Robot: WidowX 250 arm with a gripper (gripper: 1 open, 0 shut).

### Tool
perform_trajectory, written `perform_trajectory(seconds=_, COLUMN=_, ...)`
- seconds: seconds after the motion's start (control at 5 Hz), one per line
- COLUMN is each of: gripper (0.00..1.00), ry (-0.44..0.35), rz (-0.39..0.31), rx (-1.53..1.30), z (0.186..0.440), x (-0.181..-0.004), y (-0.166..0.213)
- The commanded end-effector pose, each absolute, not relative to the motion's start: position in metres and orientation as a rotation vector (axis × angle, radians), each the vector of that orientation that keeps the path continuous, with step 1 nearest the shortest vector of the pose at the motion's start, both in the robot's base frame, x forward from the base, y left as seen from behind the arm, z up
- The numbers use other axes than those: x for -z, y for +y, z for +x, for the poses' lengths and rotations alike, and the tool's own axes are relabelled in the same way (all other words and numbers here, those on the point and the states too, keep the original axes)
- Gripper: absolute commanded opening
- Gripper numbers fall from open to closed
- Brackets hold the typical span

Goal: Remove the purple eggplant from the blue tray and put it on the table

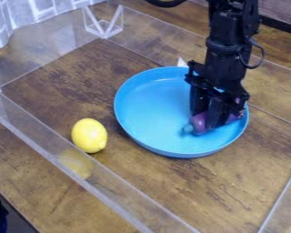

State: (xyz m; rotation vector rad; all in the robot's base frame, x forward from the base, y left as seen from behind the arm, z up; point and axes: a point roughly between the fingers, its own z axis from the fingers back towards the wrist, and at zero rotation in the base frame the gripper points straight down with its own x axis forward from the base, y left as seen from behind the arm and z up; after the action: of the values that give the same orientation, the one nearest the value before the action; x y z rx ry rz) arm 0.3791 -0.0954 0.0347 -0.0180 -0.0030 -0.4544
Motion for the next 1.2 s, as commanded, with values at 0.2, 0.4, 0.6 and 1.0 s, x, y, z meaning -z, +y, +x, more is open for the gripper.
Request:
perform_trajectory(seconds=0.2, gripper=0.00, ry=0.012, rz=-0.003, rx=0.443, z=0.381, x=-0.041, y=-0.079)
perform_trajectory(seconds=0.4, gripper=0.00, ry=0.022, rz=0.002, rx=0.444, z=0.380, x=-0.045, y=-0.078)
perform_trajectory(seconds=0.6, gripper=0.00, ry=0.032, rz=0.007, rx=0.443, z=0.379, x=-0.050, y=-0.077)
perform_trajectory(seconds=1.0, gripper=0.00, ry=0.053, rz=0.016, rx=0.442, z=0.376, x=-0.058, y=-0.074)
